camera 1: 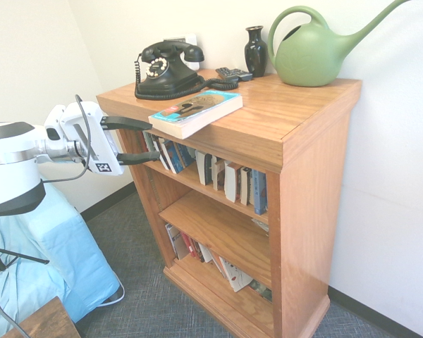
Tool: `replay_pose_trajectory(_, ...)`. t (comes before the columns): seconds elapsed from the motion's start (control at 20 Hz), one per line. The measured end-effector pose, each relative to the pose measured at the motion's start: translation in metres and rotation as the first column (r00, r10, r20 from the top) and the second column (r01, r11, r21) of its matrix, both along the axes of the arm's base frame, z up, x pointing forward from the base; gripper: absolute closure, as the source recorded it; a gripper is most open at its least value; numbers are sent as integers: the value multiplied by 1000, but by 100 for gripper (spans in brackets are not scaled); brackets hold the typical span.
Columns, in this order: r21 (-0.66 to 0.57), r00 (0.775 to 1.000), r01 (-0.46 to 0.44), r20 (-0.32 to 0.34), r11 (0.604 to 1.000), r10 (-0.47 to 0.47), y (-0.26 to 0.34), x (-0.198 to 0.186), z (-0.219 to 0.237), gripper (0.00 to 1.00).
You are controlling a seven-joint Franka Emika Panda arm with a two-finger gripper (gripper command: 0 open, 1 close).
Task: Organize the shelf
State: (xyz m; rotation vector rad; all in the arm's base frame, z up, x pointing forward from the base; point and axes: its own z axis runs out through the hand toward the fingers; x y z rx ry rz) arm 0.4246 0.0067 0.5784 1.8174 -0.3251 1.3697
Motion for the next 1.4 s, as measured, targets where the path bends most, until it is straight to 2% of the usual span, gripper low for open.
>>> replay_pose_trajectory(0.2, -79, 997, 68, -38, 995, -71, 0, 11, 1, 0)
replay_pose_trajectory(0.5, -144, 993, 77, -77, 987, -89, 23, 41, 5, 0)
replay_pose_trajectory(1.2, -129, 989, 105, -87, 986, -117, 31, 124, 10, 0)
replay_pose_trajectory(1.25, -129, 988, 111, -89, 985, -123, 28, 127, 9, 100)
replay_pose_trajectory(1.4, -129, 986, 121, -96, 984, -133, 22, 132, 4, 100)
